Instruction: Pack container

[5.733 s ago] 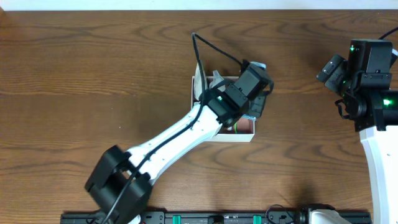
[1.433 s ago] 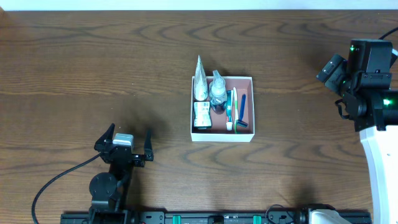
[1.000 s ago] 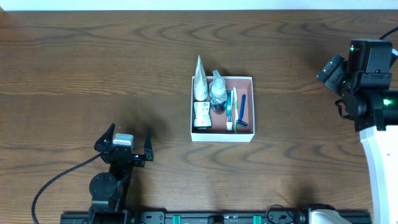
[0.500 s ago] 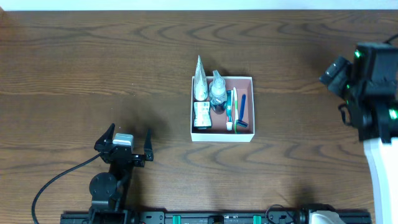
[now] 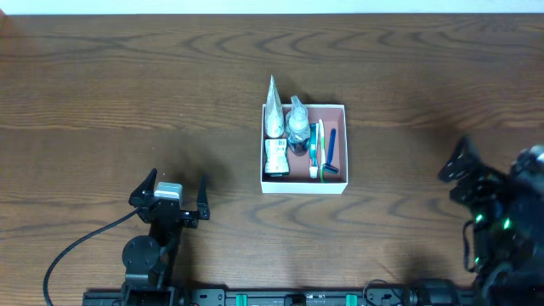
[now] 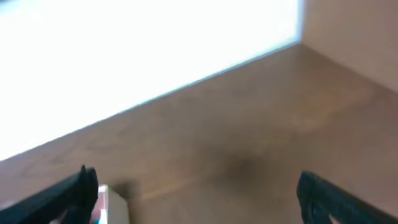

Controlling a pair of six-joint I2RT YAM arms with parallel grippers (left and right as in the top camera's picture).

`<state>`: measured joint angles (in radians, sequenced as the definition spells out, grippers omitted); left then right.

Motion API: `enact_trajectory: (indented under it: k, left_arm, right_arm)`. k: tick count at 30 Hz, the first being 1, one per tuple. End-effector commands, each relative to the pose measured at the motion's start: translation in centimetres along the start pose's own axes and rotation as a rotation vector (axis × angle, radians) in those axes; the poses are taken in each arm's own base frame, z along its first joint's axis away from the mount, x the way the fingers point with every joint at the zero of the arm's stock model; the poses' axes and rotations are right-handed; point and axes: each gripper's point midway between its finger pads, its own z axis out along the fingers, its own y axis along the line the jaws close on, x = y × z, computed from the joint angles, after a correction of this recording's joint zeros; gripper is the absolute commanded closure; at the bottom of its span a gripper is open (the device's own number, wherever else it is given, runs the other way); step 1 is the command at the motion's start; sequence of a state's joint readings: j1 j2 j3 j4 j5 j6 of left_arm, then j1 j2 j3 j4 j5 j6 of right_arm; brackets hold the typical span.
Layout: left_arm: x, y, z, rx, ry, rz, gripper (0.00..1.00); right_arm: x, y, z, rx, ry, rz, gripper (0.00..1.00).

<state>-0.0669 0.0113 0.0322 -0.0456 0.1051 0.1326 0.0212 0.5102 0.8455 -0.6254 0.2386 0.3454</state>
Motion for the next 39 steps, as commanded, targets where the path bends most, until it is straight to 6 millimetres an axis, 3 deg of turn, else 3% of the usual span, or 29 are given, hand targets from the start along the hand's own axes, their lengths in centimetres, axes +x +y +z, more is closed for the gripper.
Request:
enact_trajectory:
  k: [1,6,16,29,37,39]
  left_arm:
    - [1.6,-0.2,0.2,0.009,0.039,0.01,0.02]
    - [1.6,-0.2,0.2,0.009,0.039,0.01,0.02]
    - [1.6,-0.2,0.2,0.009,0.039,0.01,0.02]
    - [1.6,-0.2,0.2,0.009,0.039,0.01,0.02]
    - [1.6,-0.2,0.2,0.009,0.039,0.01,0.02]
    - [1.6,-0.2,0.2,0.009,0.039,0.01,0.02]
  right_arm:
    - [2.8,2.8,-0.1,-0.211,-0.015,-0.212,0.01]
    - [4.1,3.7,0.2,-0.323,-0.198,-0.227,0.01]
    - [8.1,2.8,1.9,-0.359,-0.37,-0.206,0.01]
    - [11.2,1.6,3.2,-0.331,-0.339,-0.208,0.01]
    - [15.3,0.6,4.5,-0.304,-0.163,-0.231,0.01]
    - [15.5,0.5,4.5,-0.301,-0.157,-0.251,0.01]
